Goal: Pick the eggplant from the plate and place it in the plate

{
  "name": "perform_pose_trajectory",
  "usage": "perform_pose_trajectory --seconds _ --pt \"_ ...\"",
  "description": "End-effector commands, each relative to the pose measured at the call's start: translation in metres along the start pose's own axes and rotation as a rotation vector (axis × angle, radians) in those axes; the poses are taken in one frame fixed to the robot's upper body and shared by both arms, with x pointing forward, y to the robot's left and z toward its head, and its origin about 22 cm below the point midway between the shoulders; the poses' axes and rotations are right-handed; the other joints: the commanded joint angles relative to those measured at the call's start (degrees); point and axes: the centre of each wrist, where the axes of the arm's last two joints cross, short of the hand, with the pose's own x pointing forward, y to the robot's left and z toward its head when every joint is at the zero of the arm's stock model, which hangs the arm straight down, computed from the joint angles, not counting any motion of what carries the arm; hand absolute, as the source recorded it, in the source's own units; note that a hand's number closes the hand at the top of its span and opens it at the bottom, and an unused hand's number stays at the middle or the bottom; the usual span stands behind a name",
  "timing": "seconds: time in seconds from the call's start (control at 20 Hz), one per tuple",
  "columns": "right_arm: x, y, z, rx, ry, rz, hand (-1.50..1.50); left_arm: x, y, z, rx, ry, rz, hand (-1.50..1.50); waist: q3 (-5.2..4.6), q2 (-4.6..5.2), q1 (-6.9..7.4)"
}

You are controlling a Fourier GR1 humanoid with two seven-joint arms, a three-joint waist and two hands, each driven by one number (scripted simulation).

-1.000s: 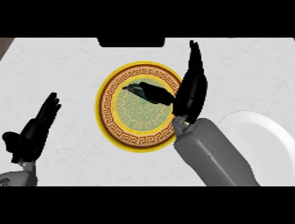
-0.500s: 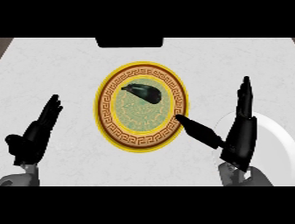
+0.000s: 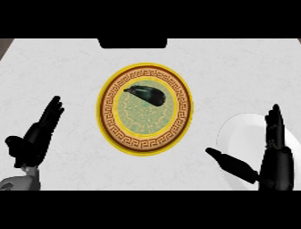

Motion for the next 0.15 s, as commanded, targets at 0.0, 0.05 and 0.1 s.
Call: perform_pose_trajectory --seconds 0.0,0.05,0.1 --pt "-0.026 -0.023 0.014 -0.006 -0.023 0.011 -1.50 -0.007 0.006 -0.016 -0.003 -0.008 -0.014 0.00 -0.04 0.03 -0.25" --pt "-0.033 -0.012 -0.004 -0.002 -0.012 -0.010 -1.50 0.009 -0.002 0.002 -0.012 -0.006 -0.015 0.00 -0.04 -0.02 0.27" --pt "-0.033 -0.026 -0.005 -0.016 -0.032 0.006 -1.50 -0.013 0.003 0.004 0.010 -0.013 0.003 0.00 -0.05 -0.01 0.12"
